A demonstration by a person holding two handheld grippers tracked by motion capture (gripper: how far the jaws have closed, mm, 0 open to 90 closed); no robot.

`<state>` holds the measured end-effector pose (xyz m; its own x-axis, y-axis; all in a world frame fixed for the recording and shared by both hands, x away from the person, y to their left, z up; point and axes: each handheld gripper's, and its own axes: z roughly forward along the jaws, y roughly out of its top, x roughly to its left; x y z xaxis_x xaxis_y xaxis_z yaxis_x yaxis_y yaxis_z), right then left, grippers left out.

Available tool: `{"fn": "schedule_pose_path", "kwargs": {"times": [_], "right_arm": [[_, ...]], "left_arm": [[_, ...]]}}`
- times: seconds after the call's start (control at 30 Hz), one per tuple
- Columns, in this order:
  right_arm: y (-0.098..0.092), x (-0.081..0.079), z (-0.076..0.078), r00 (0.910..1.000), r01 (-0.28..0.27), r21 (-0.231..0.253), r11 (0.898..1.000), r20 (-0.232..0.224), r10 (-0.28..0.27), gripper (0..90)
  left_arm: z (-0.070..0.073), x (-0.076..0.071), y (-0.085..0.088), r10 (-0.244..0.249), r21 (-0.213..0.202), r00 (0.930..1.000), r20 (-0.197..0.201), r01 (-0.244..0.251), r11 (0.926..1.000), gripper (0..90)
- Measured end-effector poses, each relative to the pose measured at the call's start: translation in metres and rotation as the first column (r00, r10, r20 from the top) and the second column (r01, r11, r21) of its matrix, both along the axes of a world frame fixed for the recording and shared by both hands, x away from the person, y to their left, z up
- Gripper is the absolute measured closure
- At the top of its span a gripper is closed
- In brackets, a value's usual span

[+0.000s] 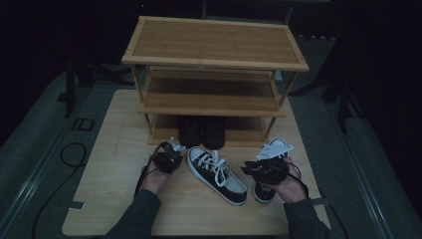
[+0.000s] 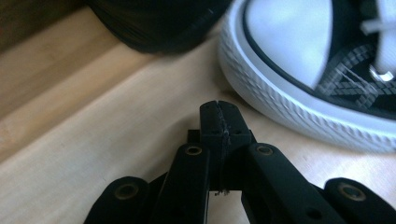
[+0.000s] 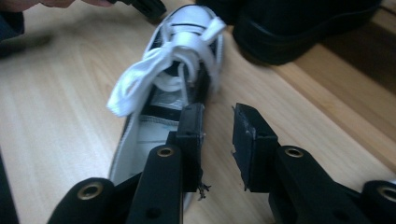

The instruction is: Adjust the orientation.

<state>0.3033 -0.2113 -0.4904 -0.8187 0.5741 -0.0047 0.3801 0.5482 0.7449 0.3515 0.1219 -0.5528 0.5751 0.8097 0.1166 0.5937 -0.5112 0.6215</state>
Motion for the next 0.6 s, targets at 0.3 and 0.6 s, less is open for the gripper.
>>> {"fn": "schedule_pose_path", "kwargs": {"times": [0.3, 0.6], "right_arm": [[-0.02, 0.006, 0.001, 0.991, 0.125, 0.002, 0.992, 0.047, -0.125, 61.7], [-0.037, 0.007, 0.001, 0.9761, 0.208, 0.022, 0.978, 0.059, -0.209, 60.8]], "left_arm": [[-0.003, 0.012, -0.004, -0.003, -0.021, 1.0, -0.004, 0.002, 0.9998, 90.0], [-0.003, 0.01, -0.016, -0.06, -0.023, 0.9982, 0.002, 0.06, 0.998, 90.0]]}}
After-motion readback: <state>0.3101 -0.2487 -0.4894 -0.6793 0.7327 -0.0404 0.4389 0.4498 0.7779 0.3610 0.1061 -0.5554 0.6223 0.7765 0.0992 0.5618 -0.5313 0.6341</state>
